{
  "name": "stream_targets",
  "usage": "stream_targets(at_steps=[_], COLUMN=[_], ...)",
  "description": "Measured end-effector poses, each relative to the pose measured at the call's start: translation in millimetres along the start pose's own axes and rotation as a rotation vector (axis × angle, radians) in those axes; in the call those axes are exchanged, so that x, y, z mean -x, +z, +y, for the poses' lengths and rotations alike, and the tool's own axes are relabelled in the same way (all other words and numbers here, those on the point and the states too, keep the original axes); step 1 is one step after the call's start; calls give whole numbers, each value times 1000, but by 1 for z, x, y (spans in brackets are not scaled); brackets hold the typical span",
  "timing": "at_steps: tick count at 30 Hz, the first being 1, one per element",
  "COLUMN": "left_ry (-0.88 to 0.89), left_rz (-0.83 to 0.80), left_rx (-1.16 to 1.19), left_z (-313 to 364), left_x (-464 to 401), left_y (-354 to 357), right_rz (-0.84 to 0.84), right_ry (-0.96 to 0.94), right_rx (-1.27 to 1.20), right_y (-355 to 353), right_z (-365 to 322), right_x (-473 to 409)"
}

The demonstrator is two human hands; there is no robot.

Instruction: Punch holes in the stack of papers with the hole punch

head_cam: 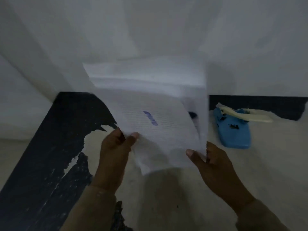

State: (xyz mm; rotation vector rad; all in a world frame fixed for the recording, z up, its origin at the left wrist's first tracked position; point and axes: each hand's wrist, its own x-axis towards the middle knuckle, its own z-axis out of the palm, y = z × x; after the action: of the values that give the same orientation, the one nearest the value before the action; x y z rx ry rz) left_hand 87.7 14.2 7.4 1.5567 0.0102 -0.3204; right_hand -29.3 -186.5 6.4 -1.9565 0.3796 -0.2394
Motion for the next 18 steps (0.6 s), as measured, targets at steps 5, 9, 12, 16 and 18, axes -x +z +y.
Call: stream_targets(at_steps=[5, 9, 12, 16, 18], left_ry=[284, 229, 116, 175, 111], left_rz=[12, 20, -7, 21, -3], left_rx=[-128, -128, -134, -166, -147], left_z=[21, 5, -11, -15, -18], left_x=[4, 11, 16, 17, 18], left_y=[27, 38, 41, 42, 45], right_rz=[201, 214, 158, 204, 176], right_ry=[-167, -148, -65, -106, -60], right_rx=[-30, -146, -238, -208, -208], right_y=[-18, -10, -1, -7, -5], right_z=[-15, -7, 2, 5, 9], right_x=[-20, -22, -20, -26, -25])
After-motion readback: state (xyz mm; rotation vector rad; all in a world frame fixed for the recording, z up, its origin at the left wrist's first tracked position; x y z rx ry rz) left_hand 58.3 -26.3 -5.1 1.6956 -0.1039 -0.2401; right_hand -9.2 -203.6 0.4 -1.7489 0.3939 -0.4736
